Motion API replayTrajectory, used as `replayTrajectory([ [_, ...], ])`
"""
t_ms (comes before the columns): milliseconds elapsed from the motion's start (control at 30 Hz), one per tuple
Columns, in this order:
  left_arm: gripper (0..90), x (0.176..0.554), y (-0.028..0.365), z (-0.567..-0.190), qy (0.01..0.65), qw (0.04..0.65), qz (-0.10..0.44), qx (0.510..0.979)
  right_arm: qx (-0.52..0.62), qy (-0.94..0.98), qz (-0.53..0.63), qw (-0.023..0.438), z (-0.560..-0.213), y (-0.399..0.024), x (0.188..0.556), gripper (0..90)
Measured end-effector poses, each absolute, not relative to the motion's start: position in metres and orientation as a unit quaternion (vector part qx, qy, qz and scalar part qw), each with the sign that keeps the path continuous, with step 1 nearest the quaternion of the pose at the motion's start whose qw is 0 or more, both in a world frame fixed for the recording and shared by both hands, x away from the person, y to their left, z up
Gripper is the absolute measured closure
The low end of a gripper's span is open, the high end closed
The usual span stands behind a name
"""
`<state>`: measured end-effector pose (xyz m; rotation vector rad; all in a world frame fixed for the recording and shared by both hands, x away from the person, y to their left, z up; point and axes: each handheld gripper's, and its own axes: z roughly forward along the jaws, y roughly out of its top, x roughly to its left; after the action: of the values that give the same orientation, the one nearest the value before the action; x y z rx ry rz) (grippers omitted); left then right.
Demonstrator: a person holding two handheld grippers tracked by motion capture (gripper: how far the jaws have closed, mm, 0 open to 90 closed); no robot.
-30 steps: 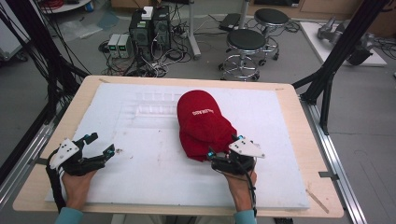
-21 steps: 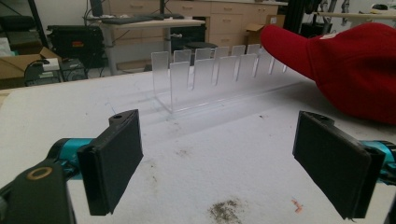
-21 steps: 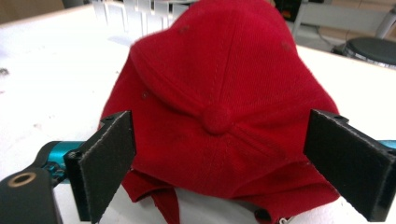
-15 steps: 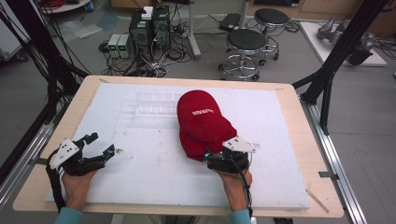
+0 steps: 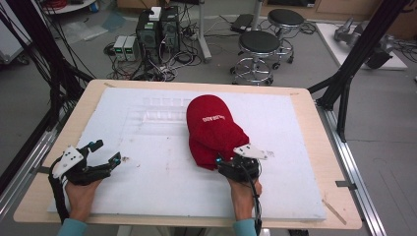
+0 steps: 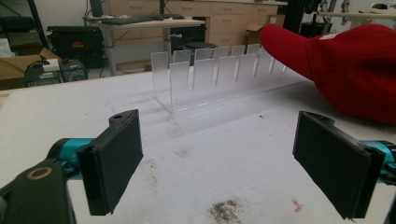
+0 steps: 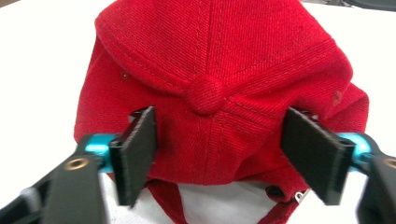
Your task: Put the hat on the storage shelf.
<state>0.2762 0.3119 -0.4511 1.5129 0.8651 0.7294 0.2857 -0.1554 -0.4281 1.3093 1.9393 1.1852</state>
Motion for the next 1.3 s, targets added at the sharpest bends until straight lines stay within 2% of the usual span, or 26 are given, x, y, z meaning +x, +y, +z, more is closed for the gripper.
replayTrajectory([
  [67, 16.0, 0.276, 0.312, -0.451, 0.371, 0.586, 0.312, 0.649, 0.485, 0.714, 0.439, 0.249, -0.429, -0.156, 0.287, 40.2],
  [333, 16.0, 0.276, 0.312, -0.451, 0.370, 0.586, 0.312, 0.649, 0.480, 0.722, 0.434, 0.246, -0.431, -0.154, 0.292, 66.6],
  [433, 16.0, 0.276, 0.312, -0.451, 0.370, 0.586, 0.312, 0.650, 0.479, 0.723, 0.429, 0.253, -0.431, -0.153, 0.293, 72.5],
  [733, 16.0, 0.276, 0.313, -0.451, 0.369, 0.590, 0.311, 0.648, 0.455, 0.718, 0.435, 0.296, -0.420, -0.155, 0.285, 79.4],
  [967, 15.2, 0.276, 0.314, -0.451, 0.368, 0.593, 0.308, 0.647, 0.425, 0.716, 0.445, 0.329, -0.399, -0.157, 0.283, 80.6],
  [1300, 15.3, 0.277, 0.315, -0.451, 0.369, 0.595, 0.302, 0.647, 0.379, 0.712, 0.473, 0.353, -0.369, -0.160, 0.284, 80.5],
])
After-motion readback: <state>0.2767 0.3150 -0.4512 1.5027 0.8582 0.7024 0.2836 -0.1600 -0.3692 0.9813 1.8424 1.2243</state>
